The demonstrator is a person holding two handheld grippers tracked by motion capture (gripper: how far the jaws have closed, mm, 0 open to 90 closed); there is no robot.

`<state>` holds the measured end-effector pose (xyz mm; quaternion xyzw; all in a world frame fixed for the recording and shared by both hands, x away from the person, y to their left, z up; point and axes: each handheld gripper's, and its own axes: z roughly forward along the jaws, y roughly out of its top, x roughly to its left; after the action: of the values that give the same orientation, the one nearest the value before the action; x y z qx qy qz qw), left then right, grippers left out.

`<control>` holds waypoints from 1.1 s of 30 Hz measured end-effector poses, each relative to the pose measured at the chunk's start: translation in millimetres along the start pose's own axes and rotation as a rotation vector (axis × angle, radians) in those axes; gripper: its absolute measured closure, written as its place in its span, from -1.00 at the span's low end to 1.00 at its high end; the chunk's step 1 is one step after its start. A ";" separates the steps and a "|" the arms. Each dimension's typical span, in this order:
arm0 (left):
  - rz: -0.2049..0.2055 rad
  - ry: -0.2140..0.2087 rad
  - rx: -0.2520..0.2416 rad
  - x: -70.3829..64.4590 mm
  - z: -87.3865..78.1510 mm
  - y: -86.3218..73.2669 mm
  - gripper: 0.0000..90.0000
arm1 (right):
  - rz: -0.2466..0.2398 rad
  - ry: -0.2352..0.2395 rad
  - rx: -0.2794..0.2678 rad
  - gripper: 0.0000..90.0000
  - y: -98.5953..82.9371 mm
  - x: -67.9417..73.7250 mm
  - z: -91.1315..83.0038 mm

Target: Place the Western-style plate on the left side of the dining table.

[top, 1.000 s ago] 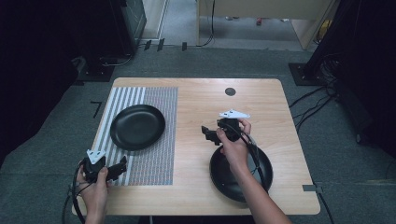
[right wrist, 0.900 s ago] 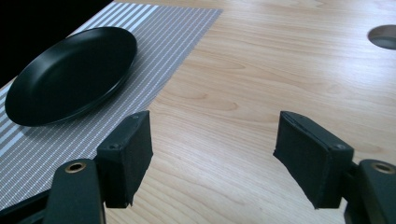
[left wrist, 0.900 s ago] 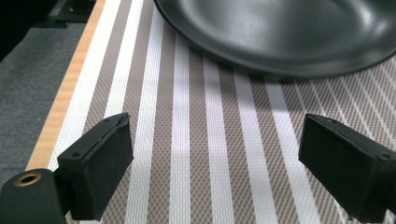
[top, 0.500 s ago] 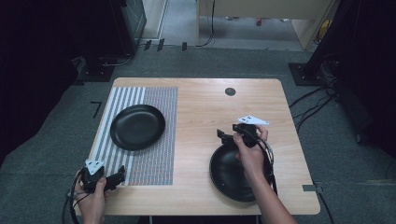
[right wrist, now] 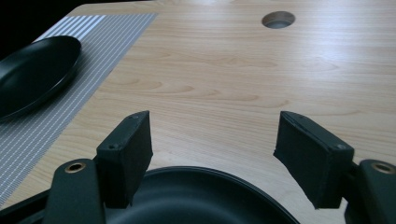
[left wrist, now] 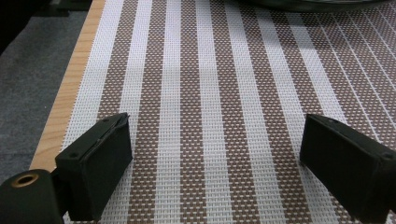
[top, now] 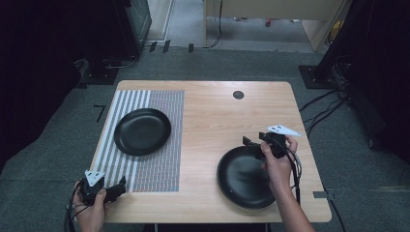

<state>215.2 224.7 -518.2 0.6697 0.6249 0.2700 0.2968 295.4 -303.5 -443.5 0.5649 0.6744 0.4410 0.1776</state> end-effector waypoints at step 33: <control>0.012 0.004 0.006 -0.7 0.8 0.1 -0.81 | 0.136 -0.200 -0.014 -0.41 -60.4 -95.3 -80.2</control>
<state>215.8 223.9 -518.6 0.6739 0.6222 0.2714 0.2918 228.2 -421.0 -472.3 0.6494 0.6101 0.3982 0.2178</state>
